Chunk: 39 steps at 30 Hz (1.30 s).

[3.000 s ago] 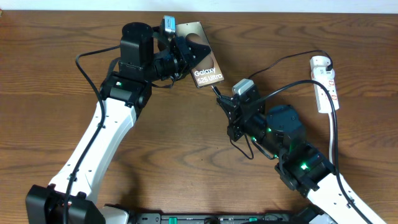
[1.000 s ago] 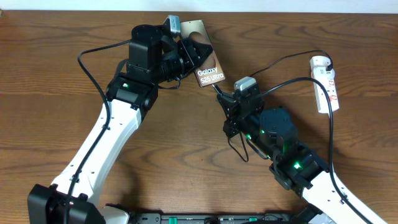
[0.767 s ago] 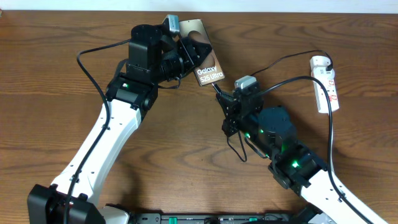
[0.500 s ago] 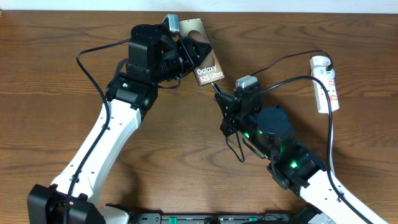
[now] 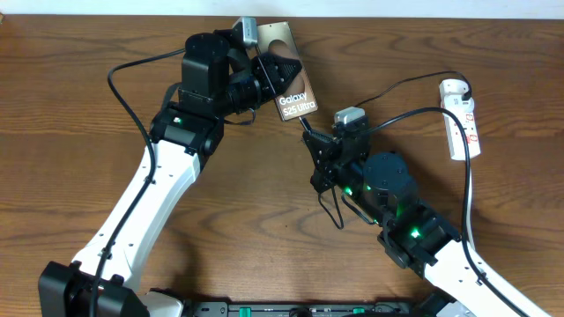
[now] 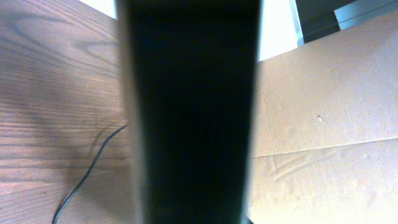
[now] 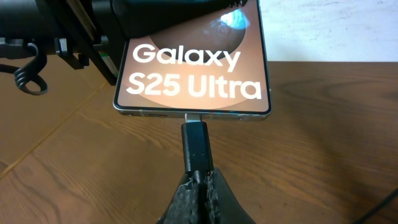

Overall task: Plug charger to phone and switch on socket
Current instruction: 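Push the plug up into the phone's port with the right gripper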

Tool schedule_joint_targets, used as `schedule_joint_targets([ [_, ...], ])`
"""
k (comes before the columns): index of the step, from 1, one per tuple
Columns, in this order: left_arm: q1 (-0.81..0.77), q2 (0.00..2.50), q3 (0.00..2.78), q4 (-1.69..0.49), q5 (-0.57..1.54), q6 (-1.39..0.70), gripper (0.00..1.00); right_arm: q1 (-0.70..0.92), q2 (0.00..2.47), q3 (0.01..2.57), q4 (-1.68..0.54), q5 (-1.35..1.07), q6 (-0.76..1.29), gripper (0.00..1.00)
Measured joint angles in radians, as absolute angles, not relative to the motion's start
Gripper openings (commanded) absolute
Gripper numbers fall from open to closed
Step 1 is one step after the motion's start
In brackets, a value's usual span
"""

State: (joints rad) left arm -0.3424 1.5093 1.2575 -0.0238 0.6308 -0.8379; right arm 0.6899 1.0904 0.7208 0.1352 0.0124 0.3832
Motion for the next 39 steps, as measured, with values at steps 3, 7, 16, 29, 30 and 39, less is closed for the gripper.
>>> schedule_joint_targets([
  [3, -0.348, 1.509, 1.259, -0.021, 0.625, -0.830, 0.07, 0.690, 1.091, 0.711, 0.154, 0.013, 0.383, 0.01],
  [7, -0.353, 1.509, 1.267, -0.029, 0.619, -0.829, 0.07, 0.690, 1.092, 0.704, 0.180, 0.013, 0.387, 0.01],
  [16, -0.373, 1.509, 1.281, -0.052, 0.596, -0.830, 0.07, 0.691, 1.094, 0.689, 0.221, 0.019, 0.387, 0.01],
  [29, -0.387, 1.509, 1.297, -0.070, 0.574, -0.814, 0.07, 0.691, 1.098, 0.683, 0.249, 0.030, 0.385, 0.01],
  [30, -0.389, 1.509, 1.297, -0.069, 0.573, -0.811, 0.07, 0.691, 1.098, 0.683, 0.249, 0.030, 0.384, 0.01],
  [39, -0.395, 1.509, 1.301, -0.096, 0.602, -0.772, 0.07, 0.691, 1.102, 0.683, 0.270, 0.026, 0.373, 0.50],
])
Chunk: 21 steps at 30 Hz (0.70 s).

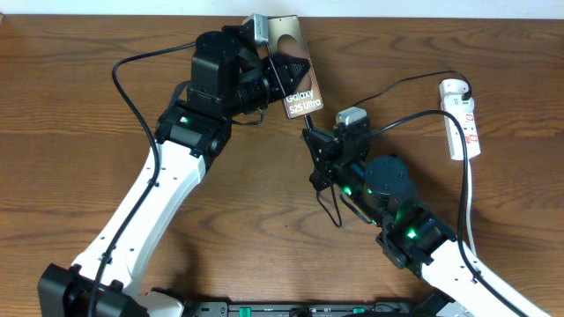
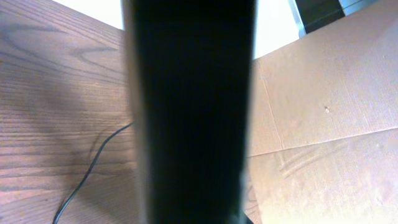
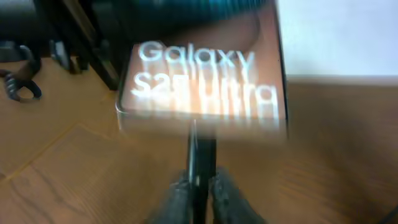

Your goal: Plug charger to phone and switch on socket

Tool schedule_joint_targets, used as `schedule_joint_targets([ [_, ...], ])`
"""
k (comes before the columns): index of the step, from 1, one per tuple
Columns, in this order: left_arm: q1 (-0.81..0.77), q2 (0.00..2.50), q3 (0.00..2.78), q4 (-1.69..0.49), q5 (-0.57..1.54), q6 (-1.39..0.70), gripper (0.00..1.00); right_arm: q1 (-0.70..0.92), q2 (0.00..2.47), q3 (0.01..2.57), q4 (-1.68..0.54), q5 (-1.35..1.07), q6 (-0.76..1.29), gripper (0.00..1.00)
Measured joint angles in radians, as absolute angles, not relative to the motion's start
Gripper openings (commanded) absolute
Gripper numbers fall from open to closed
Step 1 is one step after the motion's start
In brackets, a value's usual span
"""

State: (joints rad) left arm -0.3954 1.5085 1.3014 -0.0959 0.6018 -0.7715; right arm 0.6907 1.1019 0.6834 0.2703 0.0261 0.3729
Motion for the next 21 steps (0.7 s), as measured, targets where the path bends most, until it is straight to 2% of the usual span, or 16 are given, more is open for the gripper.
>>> schedule_joint_targets([
  [2, -0.415, 1.510, 1.294, -0.098, 0.604, -0.760, 0.07, 0.696, 1.097, 0.693, 0.262, 0.001, 0.370, 0.59],
  [3, -0.417, 1.510, 1.294, -0.097, 0.603, -0.754, 0.07, 0.700, 1.097, 0.693, 0.262, -0.009, 0.367, 0.69],
  [4, -0.417, 1.510, 1.294, -0.102, 0.613, -0.756, 0.07, 0.701, 1.097, 0.693, 0.259, -0.020, 0.369, 0.75],
  [7, -0.429, 1.509, 1.294, -0.102, 0.650, -0.758, 0.07, 0.701, 1.097, 0.694, 0.230, -0.040, 0.367, 0.82],
  [15, -0.403, 1.509, 1.293, -0.115, 0.716, -0.759, 0.07, 0.689, 1.014, 0.694, 0.137, -0.058, 0.359, 0.89],
  [21, -0.406, 1.514, 1.255, -0.167, 0.781, -0.701, 0.07, 0.595, 0.918, 0.804, 0.003, -0.027, 0.328, 0.89],
])
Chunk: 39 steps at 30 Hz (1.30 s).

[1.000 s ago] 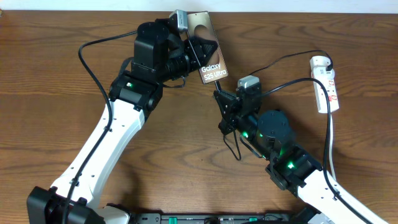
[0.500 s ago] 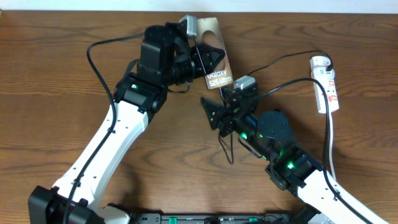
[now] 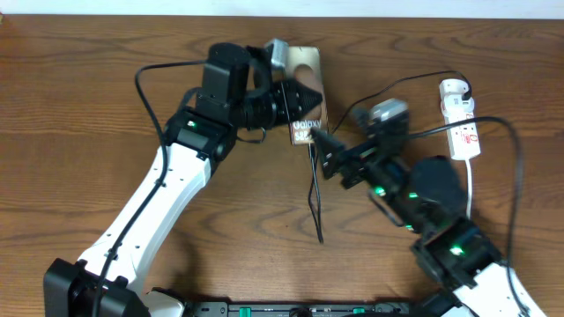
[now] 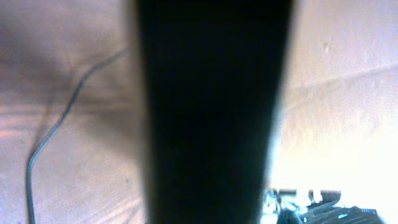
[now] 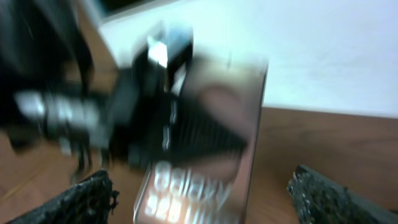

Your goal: Plug charger to phone and switch on socket

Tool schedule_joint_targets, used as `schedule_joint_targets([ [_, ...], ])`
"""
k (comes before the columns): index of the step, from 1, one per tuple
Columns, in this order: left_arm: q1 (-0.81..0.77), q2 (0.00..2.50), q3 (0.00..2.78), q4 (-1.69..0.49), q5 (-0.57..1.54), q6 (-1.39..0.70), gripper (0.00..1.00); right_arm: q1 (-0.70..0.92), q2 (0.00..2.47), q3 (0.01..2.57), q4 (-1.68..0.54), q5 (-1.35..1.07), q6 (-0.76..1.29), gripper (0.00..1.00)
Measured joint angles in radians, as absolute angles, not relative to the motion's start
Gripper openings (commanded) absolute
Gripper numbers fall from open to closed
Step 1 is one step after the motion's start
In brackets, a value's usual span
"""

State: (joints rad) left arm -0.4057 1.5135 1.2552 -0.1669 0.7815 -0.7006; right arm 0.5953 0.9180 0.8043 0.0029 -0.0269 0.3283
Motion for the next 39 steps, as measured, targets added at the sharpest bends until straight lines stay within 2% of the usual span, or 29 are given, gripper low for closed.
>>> schedule_joint_targets([
  [7, -0.410, 1.517, 1.248, -0.169, 0.859, -0.622, 0.07, 0.457, 0.918, 0.915, -0.204, -0.161, 0.319, 0.92],
  [12, -0.410, 1.517, 1.248, -0.168, 0.934, -0.585, 0.07, 0.318, 0.952, 0.926, -0.274, -0.325, 0.317, 0.93],
  [16, -0.410, 1.517, 1.248, -0.168, 1.016, -0.541, 0.07, 0.180, 1.028, 0.930, -0.277, -0.585, 0.317, 0.92],
  [19, -0.410, 1.517, 1.248, -0.166, 1.043, -0.525, 0.07, 0.140, 1.089, 0.931, -0.276, -0.739, 0.310, 0.93],
  [26, -0.410, 1.517, 1.248, -0.142, 1.076, -0.511, 0.07, 0.126, 1.302, 0.931, -0.275, -1.110, 0.267, 0.95],
  [33, -0.410, 1.517, 1.248, -0.132, 1.075, -0.498, 0.07, 0.127, 1.410, 0.931, -0.186, -1.287, 0.241, 0.92],
  [39, -0.410, 1.517, 1.248, -0.130, 1.075, -0.496, 0.07, 0.128, 1.411, 0.932, -0.086, -1.340, 0.250, 0.85],
])
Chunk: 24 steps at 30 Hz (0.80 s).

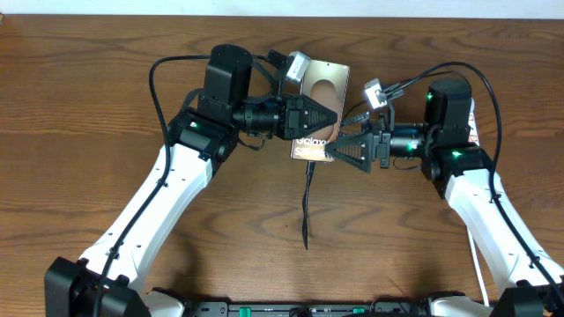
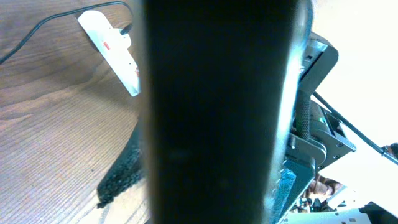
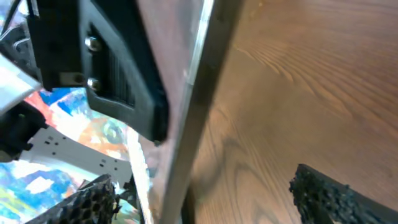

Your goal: Plug charger to phone and switch on socket

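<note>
My left gripper (image 1: pixel 328 121) is shut on the phone (image 1: pixel 319 106) and holds it above the table, screen up with "Galaxy" lettering. In the left wrist view the phone (image 2: pixel 211 112) is a dark bar filling the middle. The black charger cable (image 1: pixel 307 202) hangs from the phone's lower edge and trails towards the front. My right gripper (image 1: pixel 337 150) is open, pointing left at the phone's lower right corner. In the right wrist view the phone's edge (image 3: pixel 205 93) stands between its spread fingers. The white power strip (image 2: pixel 111 45) lies on the table.
Wooden table (image 1: pixel 88 132) all around. Black cables loop over the back of the table by both arms. The right arm (image 1: pixel 449 132) covers most of the power strip in the overhead view.
My right arm has swung from the front right to the right side, and its open gripper now points left at the phone. The left gripper has carried the phone slightly right and turned it.
At first my right gripper was shut on the plug, which sat in the phone's port while the left gripper held the phone. It still held the plug 2.0 s ago. Then it stood open with the cable hanging. Now it is open beside the phone.
</note>
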Tool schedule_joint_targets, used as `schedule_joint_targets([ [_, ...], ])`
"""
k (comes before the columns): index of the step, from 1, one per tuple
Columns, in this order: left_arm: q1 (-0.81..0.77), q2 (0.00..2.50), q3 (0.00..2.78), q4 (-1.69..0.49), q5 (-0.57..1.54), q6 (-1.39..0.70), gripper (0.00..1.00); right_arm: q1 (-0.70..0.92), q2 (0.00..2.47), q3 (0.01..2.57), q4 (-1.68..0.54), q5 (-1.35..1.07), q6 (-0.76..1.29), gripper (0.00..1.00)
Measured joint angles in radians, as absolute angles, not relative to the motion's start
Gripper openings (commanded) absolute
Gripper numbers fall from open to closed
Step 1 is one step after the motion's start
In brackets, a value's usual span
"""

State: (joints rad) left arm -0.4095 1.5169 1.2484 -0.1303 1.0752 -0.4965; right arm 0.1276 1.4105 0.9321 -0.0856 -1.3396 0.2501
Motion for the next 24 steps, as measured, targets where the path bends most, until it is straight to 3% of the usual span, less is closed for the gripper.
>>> schedule_joint_targets([
  [6, -0.410, 1.517, 1.248, -0.096, 1.076, -0.496, 0.07, 0.159, 1.411, 0.933, -0.076, -1.346, 0.260, 0.76],
  [15, -0.410, 1.517, 1.248, -0.084, 1.076, -0.496, 0.07, 0.189, 1.411, 0.934, 0.076, -1.311, 0.307, 0.50],
  [18, -0.410, 1.517, 1.248, -0.084, 1.079, -0.496, 0.08, 0.189, 1.411, 0.935, 0.121, -1.302, 0.342, 0.47],
  [24, -0.408, 1.517, 1.248, -0.083, 1.075, -0.492, 0.13, 0.190, 1.410, 0.936, 0.142, -1.287, 0.390, 0.17],
])
